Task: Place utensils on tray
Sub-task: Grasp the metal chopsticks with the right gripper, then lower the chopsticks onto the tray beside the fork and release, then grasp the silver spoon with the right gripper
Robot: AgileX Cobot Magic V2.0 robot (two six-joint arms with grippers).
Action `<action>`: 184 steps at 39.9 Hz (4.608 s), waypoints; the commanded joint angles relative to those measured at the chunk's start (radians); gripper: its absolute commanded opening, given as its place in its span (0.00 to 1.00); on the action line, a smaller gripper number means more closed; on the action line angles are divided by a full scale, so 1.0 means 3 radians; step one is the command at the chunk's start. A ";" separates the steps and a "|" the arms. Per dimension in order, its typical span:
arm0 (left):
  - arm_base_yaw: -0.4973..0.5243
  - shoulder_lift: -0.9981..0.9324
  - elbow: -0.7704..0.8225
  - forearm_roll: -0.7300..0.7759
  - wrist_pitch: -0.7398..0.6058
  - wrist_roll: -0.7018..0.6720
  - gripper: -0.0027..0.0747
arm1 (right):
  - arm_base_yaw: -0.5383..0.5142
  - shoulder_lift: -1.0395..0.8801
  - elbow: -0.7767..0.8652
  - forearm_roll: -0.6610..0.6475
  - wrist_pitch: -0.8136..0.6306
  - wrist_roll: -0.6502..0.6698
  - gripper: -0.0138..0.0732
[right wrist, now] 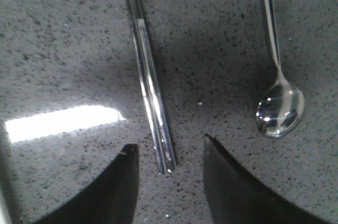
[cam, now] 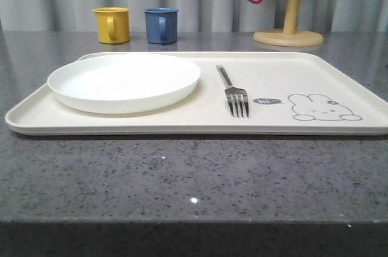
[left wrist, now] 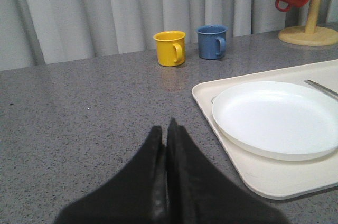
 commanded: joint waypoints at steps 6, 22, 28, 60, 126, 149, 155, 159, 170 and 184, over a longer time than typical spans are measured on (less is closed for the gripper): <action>0.0007 0.0043 -0.0090 -0.0034 -0.0279 -0.0024 0.01 | -0.0050 -0.0061 0.0144 0.0129 -0.0362 -0.0127 0.54; 0.0007 0.0043 -0.0090 -0.0034 -0.0279 -0.0024 0.01 | -0.0050 0.0331 0.0144 0.0129 -0.0399 -0.0131 0.54; 0.0007 0.0043 -0.0090 -0.0034 -0.0279 -0.0024 0.01 | -0.0050 0.0366 0.0144 0.0129 -0.0370 -0.0131 0.51; 0.0007 0.0043 -0.0090 -0.0034 -0.0279 -0.0024 0.01 | 0.0271 -0.0059 -0.0582 0.0118 0.0383 0.0074 0.26; 0.0007 0.0043 -0.0090 -0.0034 -0.0279 -0.0024 0.01 | 0.1794 0.0720 -0.0610 0.0363 -0.0203 0.1099 0.26; 0.0007 0.0043 -0.0090 -0.0034 -0.0279 -0.0024 0.01 | 0.1766 0.0717 -0.0686 0.0336 -0.0025 0.1092 0.49; 0.0007 0.0043 -0.0090 -0.0034 -0.0279 -0.0024 0.01 | 0.1621 0.0703 -0.1019 0.0040 0.0390 0.0828 0.49; 0.0007 0.0043 -0.0090 -0.0034 -0.0279 -0.0024 0.01 | 0.1421 0.0567 -0.1083 0.0038 0.0387 0.0580 0.49; 0.0007 0.0043 -0.0090 -0.0034 -0.0279 -0.0024 0.01 | 0.0398 0.0176 -0.0817 -0.0075 0.0383 -0.0084 0.57; 0.0007 0.0043 -0.0090 -0.0034 -0.0279 -0.0024 0.01 | -0.0567 0.0390 -0.0774 -0.0046 0.0135 -0.0516 0.57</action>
